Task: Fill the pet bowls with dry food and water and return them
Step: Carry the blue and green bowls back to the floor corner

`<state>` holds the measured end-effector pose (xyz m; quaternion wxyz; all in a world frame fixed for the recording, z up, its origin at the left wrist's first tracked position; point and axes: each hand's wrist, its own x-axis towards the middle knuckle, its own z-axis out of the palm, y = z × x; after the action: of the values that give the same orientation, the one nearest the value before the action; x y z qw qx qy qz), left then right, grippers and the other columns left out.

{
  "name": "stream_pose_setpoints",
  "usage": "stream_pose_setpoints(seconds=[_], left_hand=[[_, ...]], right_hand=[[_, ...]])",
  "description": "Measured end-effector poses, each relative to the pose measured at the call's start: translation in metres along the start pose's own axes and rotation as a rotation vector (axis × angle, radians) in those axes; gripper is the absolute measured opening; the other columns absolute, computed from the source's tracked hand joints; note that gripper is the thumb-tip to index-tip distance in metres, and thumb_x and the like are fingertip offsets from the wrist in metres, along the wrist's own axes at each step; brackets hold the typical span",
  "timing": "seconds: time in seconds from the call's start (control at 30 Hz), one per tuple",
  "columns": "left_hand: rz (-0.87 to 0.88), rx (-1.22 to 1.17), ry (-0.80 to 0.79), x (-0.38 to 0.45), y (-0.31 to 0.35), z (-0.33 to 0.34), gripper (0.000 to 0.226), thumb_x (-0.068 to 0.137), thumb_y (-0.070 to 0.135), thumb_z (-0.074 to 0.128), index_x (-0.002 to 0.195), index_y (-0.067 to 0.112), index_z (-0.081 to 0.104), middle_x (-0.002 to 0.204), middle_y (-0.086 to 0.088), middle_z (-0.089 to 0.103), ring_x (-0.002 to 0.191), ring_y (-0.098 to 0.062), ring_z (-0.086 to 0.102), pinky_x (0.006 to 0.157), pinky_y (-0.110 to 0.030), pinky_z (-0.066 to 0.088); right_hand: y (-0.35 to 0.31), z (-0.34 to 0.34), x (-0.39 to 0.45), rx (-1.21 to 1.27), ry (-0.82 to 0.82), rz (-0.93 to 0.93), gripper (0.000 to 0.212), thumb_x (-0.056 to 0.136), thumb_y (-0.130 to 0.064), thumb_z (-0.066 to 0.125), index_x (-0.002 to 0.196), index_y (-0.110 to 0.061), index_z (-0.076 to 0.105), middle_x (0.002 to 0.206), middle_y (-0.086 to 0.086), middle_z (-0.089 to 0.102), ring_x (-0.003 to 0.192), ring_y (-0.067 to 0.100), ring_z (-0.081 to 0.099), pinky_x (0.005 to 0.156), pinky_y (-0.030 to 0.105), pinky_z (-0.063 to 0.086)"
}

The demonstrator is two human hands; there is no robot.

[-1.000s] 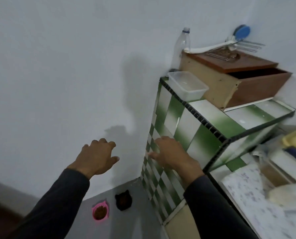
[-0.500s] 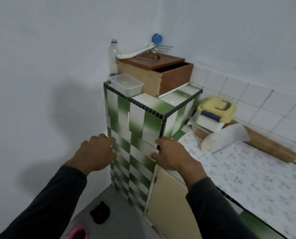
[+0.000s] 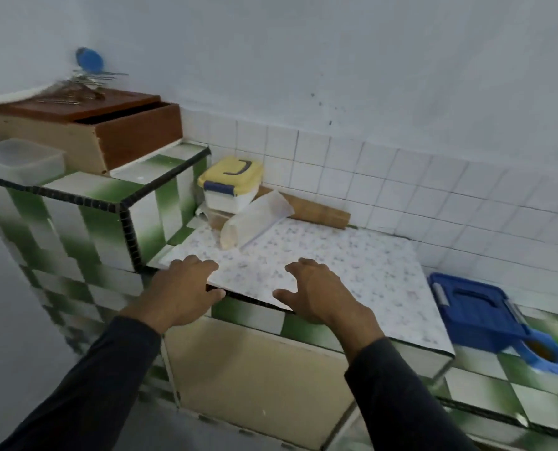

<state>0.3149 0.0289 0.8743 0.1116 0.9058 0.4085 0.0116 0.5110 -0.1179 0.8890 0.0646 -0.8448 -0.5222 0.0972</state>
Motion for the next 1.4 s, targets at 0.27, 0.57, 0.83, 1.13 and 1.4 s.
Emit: stream_pose_setpoints(seconds=[0.27, 0.57, 0.83, 1.13, 1.4], left_hand=[[0.19, 0.004, -0.069, 0.011, 0.166, 0.055, 0.065, 0.099, 0.06, 0.051, 0.156, 0.033, 0.034, 0.157, 0.002, 0.039, 0.139, -0.023, 0.041, 0.113, -0.045, 0.039], [0.403, 0.03, -0.155, 0.008, 0.328, 0.109, 0.065, 0.101, 0.058, 0.051, 0.158, 0.032, 0.033, 0.16, 0.001, 0.037, 0.143, -0.023, 0.038, 0.116, -0.041, 0.037], [0.631, 0.079, -0.216, 0.013, 0.456, 0.152, 0.061, 0.099, 0.058, 0.054, 0.153, 0.033, 0.039, 0.152, 0.0, 0.045, 0.135, -0.024, 0.045, 0.111, -0.042, 0.041], [0.834, 0.1, -0.276, 0.034, 0.589, 0.199, 0.066, 0.096, 0.06, 0.057, 0.154, 0.031, 0.04, 0.15, 0.0, 0.047, 0.136, -0.023, 0.047, 0.111, -0.045, 0.043], [0.918, 0.109, -0.311, 0.075, 0.695, 0.227, 0.057, 0.099, 0.055, 0.056, 0.149, 0.03, 0.046, 0.148, 0.0, 0.049, 0.134, -0.023, 0.048, 0.11, -0.045, 0.043]], right_hand=[[0.159, -0.011, -0.086, 0.042, 0.013, 0.195, 0.066, 0.097, -0.056, 0.054, 0.151, -0.021, 0.038, 0.156, 0.007, 0.037, 0.141, 0.029, 0.036, 0.116, 0.046, 0.032], [0.298, -0.009, -0.175, 0.089, 0.071, 0.413, 0.063, 0.093, -0.058, 0.058, 0.144, -0.022, 0.047, 0.152, 0.007, 0.043, 0.137, 0.031, 0.042, 0.114, 0.05, 0.036], [0.395, -0.001, -0.255, 0.124, 0.12, 0.659, 0.062, 0.092, -0.055, 0.059, 0.142, -0.02, 0.048, 0.15, 0.008, 0.045, 0.136, 0.03, 0.043, 0.11, 0.047, 0.039], [0.498, 0.001, -0.301, 0.135, 0.115, 0.88, 0.06, 0.092, -0.058, 0.058, 0.138, -0.019, 0.051, 0.14, 0.009, 0.051, 0.126, 0.031, 0.049, 0.103, 0.045, 0.045], [0.595, -0.008, -0.299, 0.173, 0.099, 0.978, 0.062, 0.092, -0.056, 0.058, 0.141, -0.019, 0.048, 0.142, 0.009, 0.049, 0.13, 0.031, 0.047, 0.106, 0.047, 0.044]])
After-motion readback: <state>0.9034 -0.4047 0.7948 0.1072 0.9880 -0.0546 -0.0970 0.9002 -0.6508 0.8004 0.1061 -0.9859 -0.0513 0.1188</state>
